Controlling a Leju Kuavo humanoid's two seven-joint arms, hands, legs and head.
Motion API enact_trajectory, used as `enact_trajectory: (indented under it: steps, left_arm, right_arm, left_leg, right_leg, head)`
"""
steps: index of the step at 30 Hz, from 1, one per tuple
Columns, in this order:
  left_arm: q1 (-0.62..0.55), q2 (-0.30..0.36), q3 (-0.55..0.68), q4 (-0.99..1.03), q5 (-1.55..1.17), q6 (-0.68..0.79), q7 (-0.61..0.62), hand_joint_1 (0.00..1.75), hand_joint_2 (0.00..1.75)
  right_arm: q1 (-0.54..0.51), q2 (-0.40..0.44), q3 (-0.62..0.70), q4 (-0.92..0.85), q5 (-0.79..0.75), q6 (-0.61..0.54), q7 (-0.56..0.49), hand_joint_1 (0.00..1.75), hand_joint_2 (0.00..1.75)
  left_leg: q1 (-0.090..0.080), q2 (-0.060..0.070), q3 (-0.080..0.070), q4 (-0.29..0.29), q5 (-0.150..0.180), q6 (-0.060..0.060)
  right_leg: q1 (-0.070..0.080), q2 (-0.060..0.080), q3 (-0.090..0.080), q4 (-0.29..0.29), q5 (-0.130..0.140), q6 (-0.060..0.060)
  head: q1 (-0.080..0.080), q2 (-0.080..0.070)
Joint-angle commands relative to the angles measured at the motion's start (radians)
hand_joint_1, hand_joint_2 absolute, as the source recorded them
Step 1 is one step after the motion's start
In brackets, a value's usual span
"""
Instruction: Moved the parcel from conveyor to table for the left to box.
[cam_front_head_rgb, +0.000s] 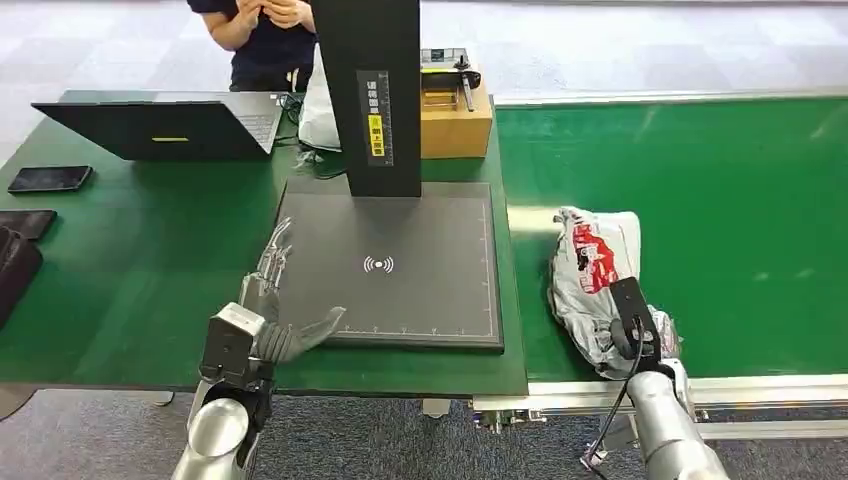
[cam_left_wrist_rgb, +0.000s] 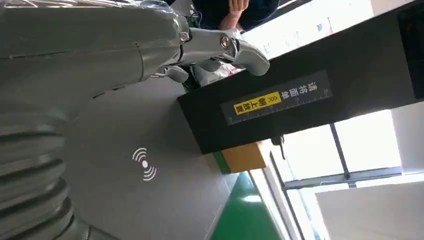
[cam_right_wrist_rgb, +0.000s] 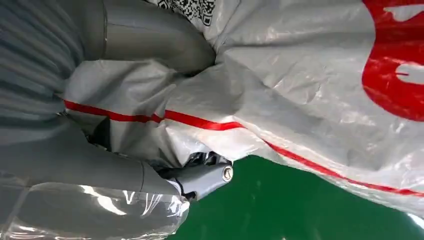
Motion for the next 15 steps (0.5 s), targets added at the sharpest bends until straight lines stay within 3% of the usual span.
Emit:
enact_trajectory:
  steps: [1, 7, 15]
  left_arm:
    - [-0.009, -0.005, 0.007, -0.012, 0.002, -0.004, 0.011, 0.0, 1.75]
    - [-0.009, -0.006, 0.008, -0.012, 0.002, -0.004, 0.011, 0.0, 1.75]
    - [-0.001, -0.011, 0.015, -0.011, -0.007, -0.009, 0.008, 0.0, 1.75]
  right_arm:
    - [0.07, 0.057, 0.012, -0.152, -0.014, -0.016, -0.033, 1.69, 1.75]
    - [0.073, 0.057, 0.012, -0.159, -0.017, -0.018, -0.036, 1.71, 1.75]
    - [0.213, 0.143, 0.105, -0.618, -0.023, -0.093, -0.092, 1.71, 1.75]
  left_leg:
    - [0.001, -0.002, 0.002, -0.003, 0.0, -0.004]
    - [0.001, 0.0, -0.002, -0.001, 0.0, -0.002]
    - [0.0, 0.001, -0.004, -0.001, -0.001, -0.003]
  right_leg:
    - [0.0, 0.0, 0.002, -0.002, 0.0, 0.002]
    - [0.0, 0.001, -0.003, -0.001, 0.0, 0.001]
    - [-0.001, 0.002, -0.005, 0.001, -0.001, 0.001]
  head:
    - [0.0, 0.0]
    - [0.0, 0.0]
    - [0.0, 0.0]
